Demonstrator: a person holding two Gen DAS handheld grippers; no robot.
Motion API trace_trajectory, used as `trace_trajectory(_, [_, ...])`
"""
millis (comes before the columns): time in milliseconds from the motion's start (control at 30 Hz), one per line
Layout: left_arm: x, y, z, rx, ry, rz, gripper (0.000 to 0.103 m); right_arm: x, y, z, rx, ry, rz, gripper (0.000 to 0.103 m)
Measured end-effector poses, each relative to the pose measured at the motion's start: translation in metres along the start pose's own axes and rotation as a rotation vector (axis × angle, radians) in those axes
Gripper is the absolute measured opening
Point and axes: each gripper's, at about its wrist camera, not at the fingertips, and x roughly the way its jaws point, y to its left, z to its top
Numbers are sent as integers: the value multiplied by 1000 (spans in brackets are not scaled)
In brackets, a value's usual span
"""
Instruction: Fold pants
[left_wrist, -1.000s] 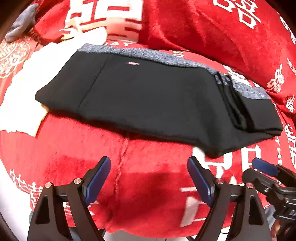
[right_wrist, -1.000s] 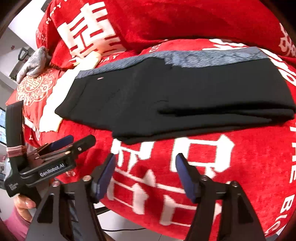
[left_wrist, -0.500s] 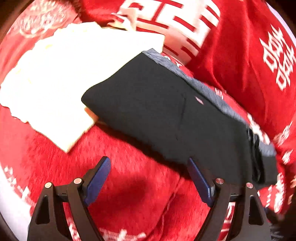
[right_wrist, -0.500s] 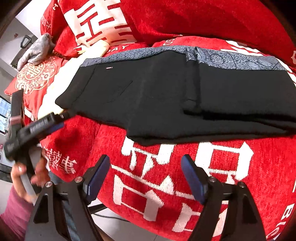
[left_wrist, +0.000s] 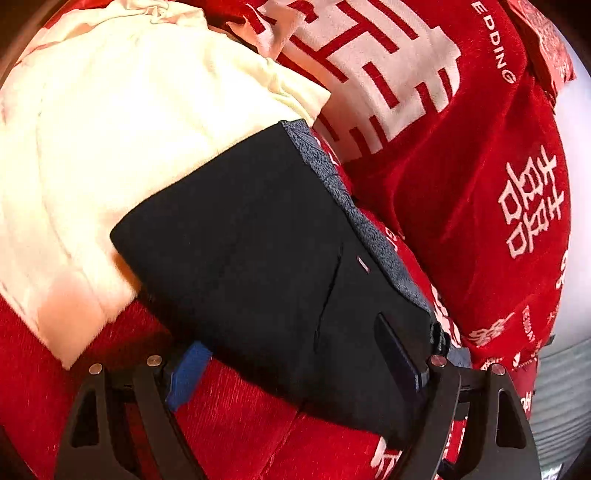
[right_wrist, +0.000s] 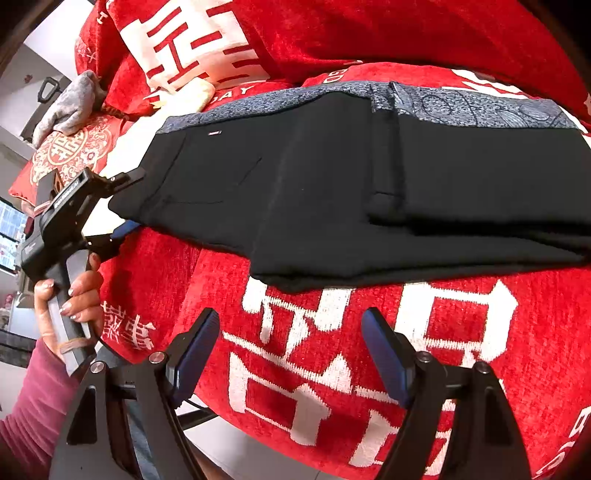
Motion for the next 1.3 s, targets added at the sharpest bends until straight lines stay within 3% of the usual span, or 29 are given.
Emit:
trace_trajectory(100, [3,-13,1,48,-8,82,85,0,3,2,1,-4,1,82])
trace_trajectory(167, [4,-29,-6,136,-34,185,82,-3,6,7,1,-12,5,82])
trace_trajectory(233, [6,-44,-13,239,-72,311,51,-8,9,12,-5,-26,6,82])
trace_trajectory(267, [7,-49,-18,319,-88,398,47,-10,10,16,-10,-32,4,82])
trace_trajectory(433, [10,-72,-44,525,-184,526,40,-23,22,51,-50,-55,7,82])
trace_trajectory(533, [19,-88,-65,684,-252,648,40,-27,40,89,-82,-34,81,82])
trace_trajectory(633, [26,-94,-77,764,-287,713,40,-20,69,122,-133,30,154,82])
trace_trajectory(700, [29,-97,-80,791,-296,741,40,-5,104,148,-205,103,191,82])
trace_trajectory(833, [34,-99,-84,822,-308,784,40,30,169,172,-358,185,150,82])
trace_trajectory(967, [37,-99,-84,838,-322,789,40,80,228,180,-470,336,116,82])
trace_trajectory(1100, [30,-96,-87,827,-329,767,40,123,259,180,-537,463,13,82])
trace_trajectory(1233, [27,-94,-88,825,-328,747,40,156,261,182,-509,541,-64,82])
trace_trajectory(1300, [24,-94,-87,821,-319,736,40,160,256,183,-492,560,-71,52])
